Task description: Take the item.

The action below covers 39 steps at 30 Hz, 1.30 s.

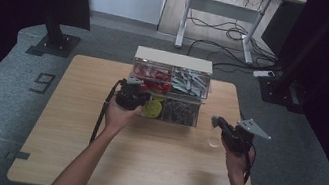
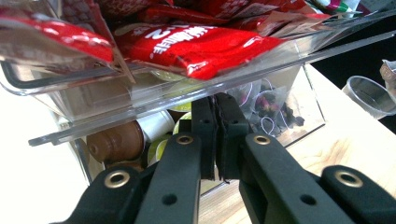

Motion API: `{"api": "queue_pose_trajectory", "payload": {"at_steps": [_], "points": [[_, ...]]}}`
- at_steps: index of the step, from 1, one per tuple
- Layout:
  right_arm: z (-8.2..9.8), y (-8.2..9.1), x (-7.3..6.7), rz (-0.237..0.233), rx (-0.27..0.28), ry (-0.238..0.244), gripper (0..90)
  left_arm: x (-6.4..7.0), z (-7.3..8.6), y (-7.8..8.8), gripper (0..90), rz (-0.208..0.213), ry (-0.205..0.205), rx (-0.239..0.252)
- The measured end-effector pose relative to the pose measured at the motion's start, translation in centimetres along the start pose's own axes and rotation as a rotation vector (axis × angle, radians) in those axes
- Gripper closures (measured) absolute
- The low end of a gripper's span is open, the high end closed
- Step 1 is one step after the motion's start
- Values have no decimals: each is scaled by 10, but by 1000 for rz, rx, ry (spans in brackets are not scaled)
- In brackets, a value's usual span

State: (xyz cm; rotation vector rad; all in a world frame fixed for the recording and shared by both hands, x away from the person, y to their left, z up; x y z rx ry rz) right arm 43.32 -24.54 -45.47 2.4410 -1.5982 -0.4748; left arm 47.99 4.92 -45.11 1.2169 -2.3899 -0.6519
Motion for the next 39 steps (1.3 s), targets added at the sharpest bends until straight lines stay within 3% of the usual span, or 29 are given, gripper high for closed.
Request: {"api": "queue_pose_trajectory", "payload": {"at_steps": [18, 30, 31, 33, 39], "points": [[5, 6, 26, 63, -6, -3, 893, 0, 1, -1, 875, -9, -9, -1], [7, 6, 33, 81, -9, -6, 888, 0, 1, 0, 874, -10, -9, -1], [7, 6, 33, 83, -9, -3, 863, -1, 1, 0, 874, -10, -9, -1], [9, 5, 33, 89, -13, 5, 718, -1, 1, 0, 874, -10, -9, -1], [12, 5, 32, 118, 0, 19, 618, -1, 2, 0, 874, -10, -8, 1]]}}
Point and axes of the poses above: each handheld gripper's, and its own axes: y roughly backward along the jaws, z roughly out of its underside, x roughly to its right, the point moved 8 cm from there along -y, roughly forward along the jaws, and after that the axes turned 4 degrees about -y, right-handed, at the moved point
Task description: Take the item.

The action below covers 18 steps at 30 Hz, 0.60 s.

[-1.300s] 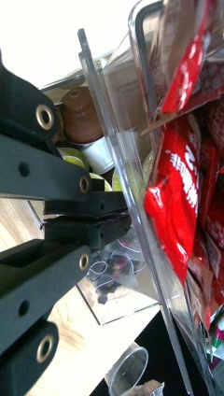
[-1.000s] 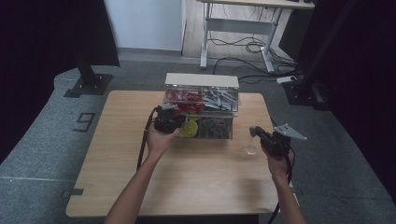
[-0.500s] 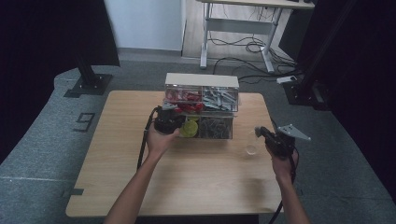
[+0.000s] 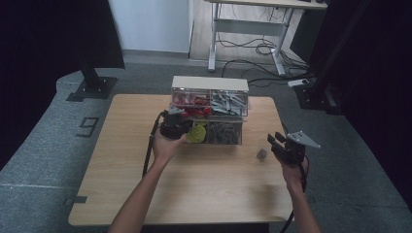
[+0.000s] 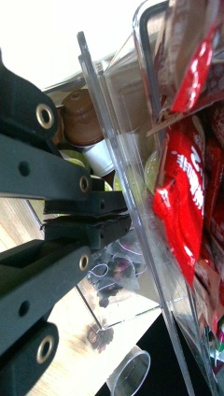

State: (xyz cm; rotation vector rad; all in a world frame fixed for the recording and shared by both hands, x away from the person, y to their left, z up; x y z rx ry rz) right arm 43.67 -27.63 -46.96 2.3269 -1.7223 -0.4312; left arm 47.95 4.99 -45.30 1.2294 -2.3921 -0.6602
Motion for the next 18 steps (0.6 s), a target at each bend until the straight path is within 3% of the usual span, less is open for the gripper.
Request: {"api": "queue_pose_trajectory", "payload": {"at_steps": [9, 18], "points": [[9, 6, -14, -65, 16, -16, 588, 0, 2, 0, 890, 0, -1, 2], [33, 6, -38, -150, -6, -19, 581, 2, 3, 0, 900, 2, -3, 5]]}}
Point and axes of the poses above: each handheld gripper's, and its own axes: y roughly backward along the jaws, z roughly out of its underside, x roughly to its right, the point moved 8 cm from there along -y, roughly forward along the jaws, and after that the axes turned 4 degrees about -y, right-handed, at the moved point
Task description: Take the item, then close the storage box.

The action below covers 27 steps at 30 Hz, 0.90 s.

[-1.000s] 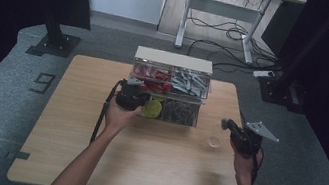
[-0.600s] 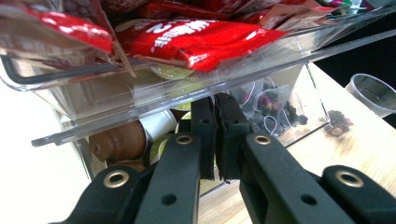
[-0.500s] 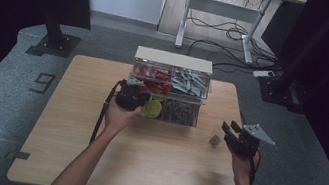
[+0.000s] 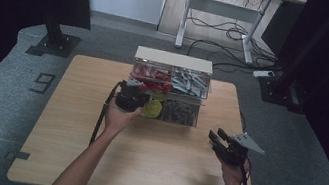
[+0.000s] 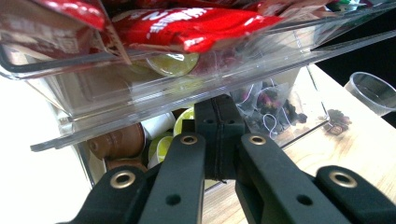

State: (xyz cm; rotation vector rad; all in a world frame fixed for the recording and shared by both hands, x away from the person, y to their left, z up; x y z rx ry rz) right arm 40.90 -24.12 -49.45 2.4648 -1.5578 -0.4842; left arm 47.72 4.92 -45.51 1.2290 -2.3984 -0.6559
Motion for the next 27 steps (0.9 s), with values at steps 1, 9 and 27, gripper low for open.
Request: {"api": "queue_pose_trajectory", "payload": {"at_steps": [1, 9, 27], "points": [[2, 0, -1, -5, 0, -3, 581, 0, 0, 0, 900, 0, -2, 0], [18, 4, -10, -32, -10, -15, 585, 2, 3, 1, 900, 2, -2, 5], [42, 5, -17, -62, -43, -27, 588, 1, 25, 0, 900, 21, 19, 2]]}}
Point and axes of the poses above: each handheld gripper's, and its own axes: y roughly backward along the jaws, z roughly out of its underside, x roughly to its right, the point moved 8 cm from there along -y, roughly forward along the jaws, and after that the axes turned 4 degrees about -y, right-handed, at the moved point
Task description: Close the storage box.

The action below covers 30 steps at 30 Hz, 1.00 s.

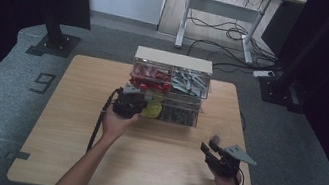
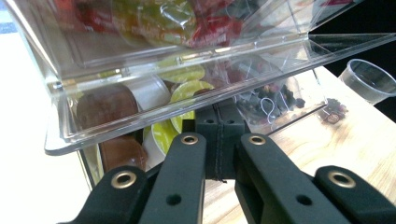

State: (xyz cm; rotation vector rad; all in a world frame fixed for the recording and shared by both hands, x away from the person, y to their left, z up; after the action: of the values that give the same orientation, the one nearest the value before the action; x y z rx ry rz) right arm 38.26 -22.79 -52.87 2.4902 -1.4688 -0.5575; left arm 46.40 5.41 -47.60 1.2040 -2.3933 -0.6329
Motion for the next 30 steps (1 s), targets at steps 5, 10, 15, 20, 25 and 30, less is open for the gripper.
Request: {"api": "queue_pose_trajectory", "payload": {"at_steps": [5, 10, 15, 20, 25, 30], "points": [[4, -2, -3, -12, -10, 5, 588, 0, 6, -2, 900, 5, 8, -3], [7, -3, -6, -20, -22, 14, 588, 0, 10, -4, 900, 7, 9, -5], [9, -4, -7, -20, -28, 20, 588, 1, 14, -5, 900, 9, 10, -12], [13, -5, -7, -18, -37, 19, 588, -1, 19, -6, 900, 8, 15, -14], [16, -8, -6, -15, -51, 23, 587, -2, 27, -8, 900, 16, 23, -16], [17, -9, -6, -13, -56, 25, 587, -3, 31, -10, 900, 14, 19, -26]]}}
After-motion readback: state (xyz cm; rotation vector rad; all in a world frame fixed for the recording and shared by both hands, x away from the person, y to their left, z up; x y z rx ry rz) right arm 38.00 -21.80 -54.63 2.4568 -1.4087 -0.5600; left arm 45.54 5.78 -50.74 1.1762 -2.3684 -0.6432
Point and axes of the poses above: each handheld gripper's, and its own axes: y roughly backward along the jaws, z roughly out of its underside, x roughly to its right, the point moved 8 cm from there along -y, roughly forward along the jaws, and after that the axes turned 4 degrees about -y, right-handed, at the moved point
